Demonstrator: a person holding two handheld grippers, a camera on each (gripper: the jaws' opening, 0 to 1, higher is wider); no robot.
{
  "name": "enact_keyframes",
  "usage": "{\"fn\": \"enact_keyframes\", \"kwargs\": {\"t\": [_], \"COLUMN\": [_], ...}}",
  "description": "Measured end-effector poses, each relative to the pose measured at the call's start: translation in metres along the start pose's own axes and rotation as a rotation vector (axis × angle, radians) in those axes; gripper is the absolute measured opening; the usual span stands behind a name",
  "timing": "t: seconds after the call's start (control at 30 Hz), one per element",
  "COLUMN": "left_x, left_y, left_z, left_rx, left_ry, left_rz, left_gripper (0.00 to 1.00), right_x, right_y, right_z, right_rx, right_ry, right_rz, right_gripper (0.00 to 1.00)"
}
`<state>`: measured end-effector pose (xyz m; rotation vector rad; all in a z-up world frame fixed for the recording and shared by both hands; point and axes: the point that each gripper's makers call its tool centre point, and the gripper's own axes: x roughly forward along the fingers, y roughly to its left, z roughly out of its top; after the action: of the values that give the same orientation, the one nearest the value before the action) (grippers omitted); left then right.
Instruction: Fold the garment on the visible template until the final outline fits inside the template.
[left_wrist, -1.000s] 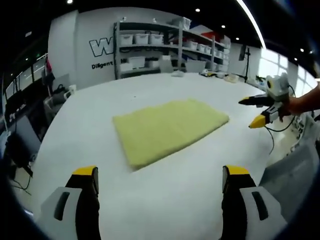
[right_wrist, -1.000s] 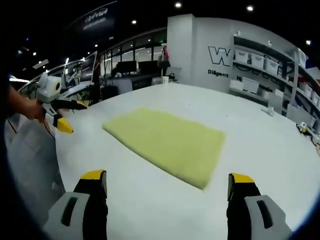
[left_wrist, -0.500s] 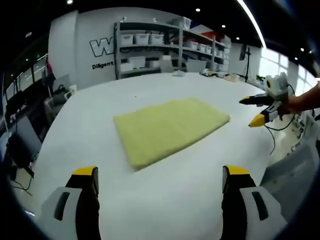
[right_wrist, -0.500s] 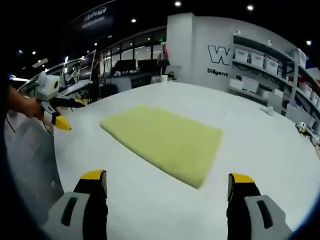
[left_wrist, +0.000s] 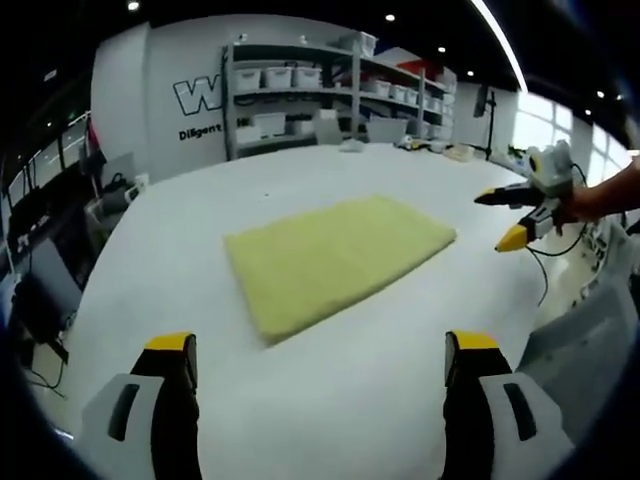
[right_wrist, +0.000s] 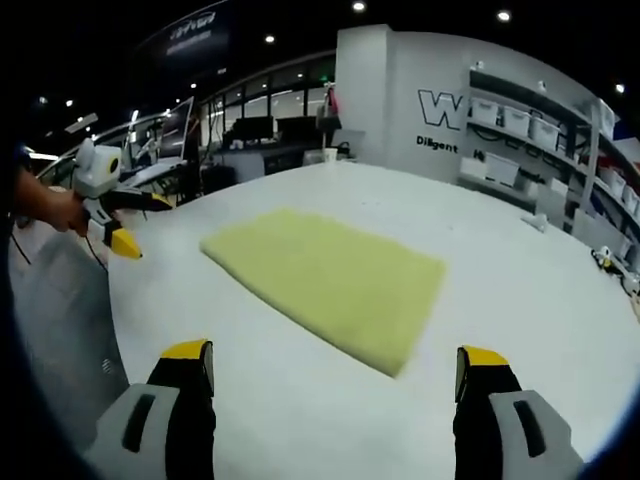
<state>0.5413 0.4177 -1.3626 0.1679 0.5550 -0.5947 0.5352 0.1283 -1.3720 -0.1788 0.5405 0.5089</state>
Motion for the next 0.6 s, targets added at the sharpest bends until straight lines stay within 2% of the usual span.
{"fn": "enact_keyframes", "kwargs": {"t": [0.1,0.17,0.33,0.6], "left_x": [-0.001,-0.001,0.0,0.001], "left_y": [0.002,0.003,0.003,0.001], "left_z": [0.003,0.007,0.004,0.004], "left_rx": [0.026,0.013,0.019,0.017], "left_ry": [0.002,-0.013,0.0,-0.016], "left_rz": [0.001,-0.001,0.001,0.002], "left_gripper": [0.99,0.99,0.99,0.99], "right_x": [-0.003,-0.004,-0.004,-0.004], "right_y": [-0.003,-0.004,0.001,0.006], "right_z": [0.003,0.004,-0.004,-0.008], "right_rx": [-0.008,-0.005,0.0,-0.002], "right_ry": [-0.01,-0.015,0.005,0.013], "right_rz": [-0.006,-0.01,-0.003,0.011], "right_gripper": [0.99,0.99,0.99,0.99]}}
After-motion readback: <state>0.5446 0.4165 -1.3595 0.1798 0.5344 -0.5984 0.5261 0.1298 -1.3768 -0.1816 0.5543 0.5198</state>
